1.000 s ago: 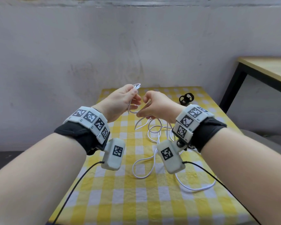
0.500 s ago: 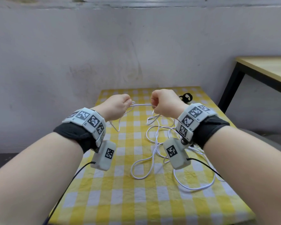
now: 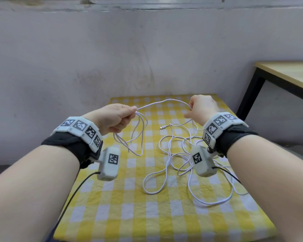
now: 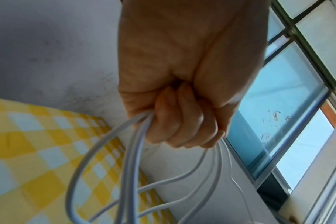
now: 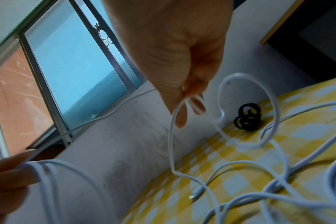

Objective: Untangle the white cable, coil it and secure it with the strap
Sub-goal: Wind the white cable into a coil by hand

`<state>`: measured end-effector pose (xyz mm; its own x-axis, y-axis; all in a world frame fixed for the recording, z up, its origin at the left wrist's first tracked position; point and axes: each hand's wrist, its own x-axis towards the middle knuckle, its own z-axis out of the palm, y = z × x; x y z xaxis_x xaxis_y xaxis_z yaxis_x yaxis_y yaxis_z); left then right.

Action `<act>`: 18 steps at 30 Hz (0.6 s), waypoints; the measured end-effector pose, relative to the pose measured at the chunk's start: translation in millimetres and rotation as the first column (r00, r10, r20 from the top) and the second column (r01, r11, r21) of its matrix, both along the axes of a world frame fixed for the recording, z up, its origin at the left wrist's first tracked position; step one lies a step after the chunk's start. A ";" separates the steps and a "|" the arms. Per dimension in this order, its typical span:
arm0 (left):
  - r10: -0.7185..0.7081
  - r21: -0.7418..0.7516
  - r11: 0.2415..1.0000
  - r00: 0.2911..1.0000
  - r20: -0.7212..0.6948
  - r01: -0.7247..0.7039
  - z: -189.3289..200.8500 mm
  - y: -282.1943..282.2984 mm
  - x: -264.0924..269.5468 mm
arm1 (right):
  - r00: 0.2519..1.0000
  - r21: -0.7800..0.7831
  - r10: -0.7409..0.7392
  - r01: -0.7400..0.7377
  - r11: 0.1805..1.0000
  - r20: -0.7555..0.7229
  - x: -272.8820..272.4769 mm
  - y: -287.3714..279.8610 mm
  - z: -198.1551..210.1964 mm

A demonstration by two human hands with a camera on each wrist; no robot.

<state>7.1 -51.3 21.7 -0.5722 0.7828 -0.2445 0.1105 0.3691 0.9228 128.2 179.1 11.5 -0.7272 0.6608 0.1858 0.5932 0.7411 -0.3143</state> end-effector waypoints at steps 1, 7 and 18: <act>0.015 0.037 0.999 0.998 0.061 -0.017 -0.2 0.3 0.6 | 0.999 -0.053 0.034 -0.033 0.998 0.002 -1.1 -2.1 -1.2; 0.035 0.204 0.972 0.927 0.374 -0.119 -3.4 6.6 9.4 | 0.908 -0.136 0.216 -0.279 0.950 -0.359 -13.3 -36.0 3.6; 0.017 0.304 0.917 0.785 0.620 -0.260 -16.0 4.9 17.5 | 0.851 -0.777 0.337 -0.513 0.364 -0.404 -12.0 -70.1 -2.1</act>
